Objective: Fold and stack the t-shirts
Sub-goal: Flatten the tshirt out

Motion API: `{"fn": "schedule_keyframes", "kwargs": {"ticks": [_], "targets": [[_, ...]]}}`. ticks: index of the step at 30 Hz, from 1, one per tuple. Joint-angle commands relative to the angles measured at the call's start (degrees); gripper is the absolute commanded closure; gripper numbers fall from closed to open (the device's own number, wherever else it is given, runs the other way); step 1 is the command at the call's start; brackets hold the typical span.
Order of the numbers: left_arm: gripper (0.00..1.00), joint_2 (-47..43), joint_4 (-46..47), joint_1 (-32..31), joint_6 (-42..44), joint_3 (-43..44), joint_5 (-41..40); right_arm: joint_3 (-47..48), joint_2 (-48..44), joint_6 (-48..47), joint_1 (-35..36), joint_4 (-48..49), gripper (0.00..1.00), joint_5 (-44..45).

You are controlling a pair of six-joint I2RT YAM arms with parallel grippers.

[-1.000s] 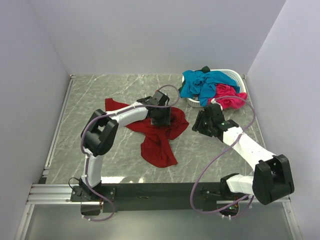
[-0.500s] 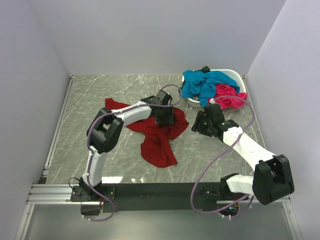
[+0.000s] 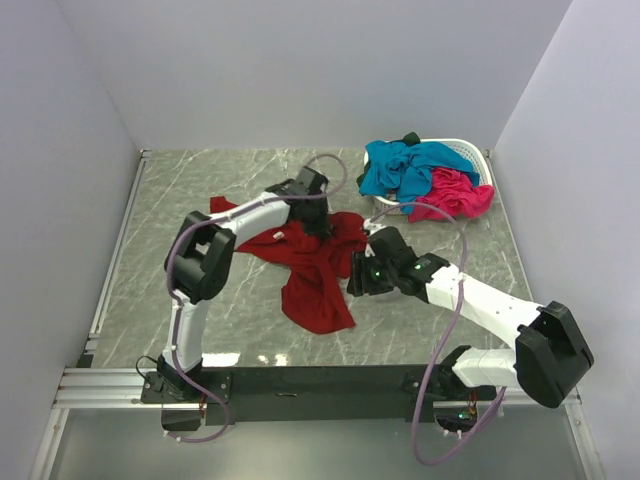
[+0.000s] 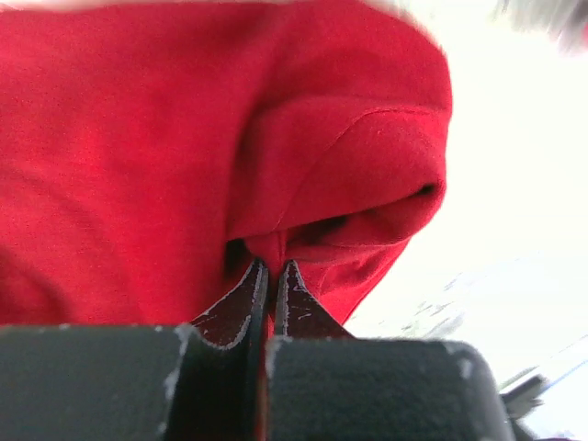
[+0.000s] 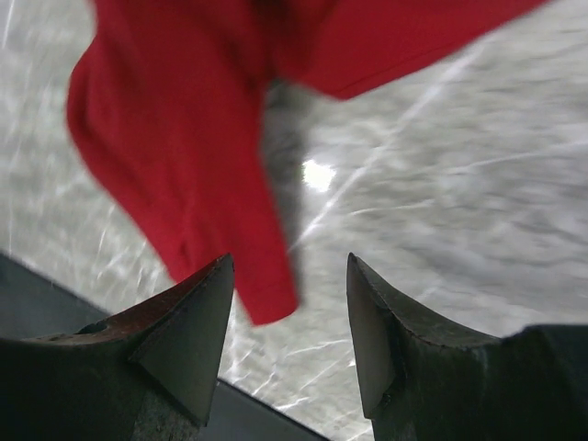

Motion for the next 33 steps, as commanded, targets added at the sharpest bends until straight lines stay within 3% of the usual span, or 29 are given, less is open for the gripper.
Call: {"fn": "schedule_keyframes", "kwargs": {"ticks": [1,7,14,23,33], "targets": [[1.00,-5.44,1.94,4.34,-2.53,2.91,2.80,-0.14,0.84,-1.74,3.56,2.79,0.41,-1.45],[1.00,-5.96,1.41,6.02,-2.36,1.87,4.03,1.79,5.67,-4.47,9.18,2.79,0.40,-1.98],[1.00,-7.28,0.89,7.16,-2.27,1.60,4.03,4.95,13.50,-4.29,10.69,1.04,0.39,5.13],[1.00,-10.09,0.35,10.15,-1.83,0.02,4.65,5.85,14.21,-3.50,10.69,-2.22,0.39,14.46],[1.00,-11.77,0.00,11.82,-1.30,-1.30,4.82,1.98,11.40,-3.76,10.69,-2.22,0.40,12.18]]}}
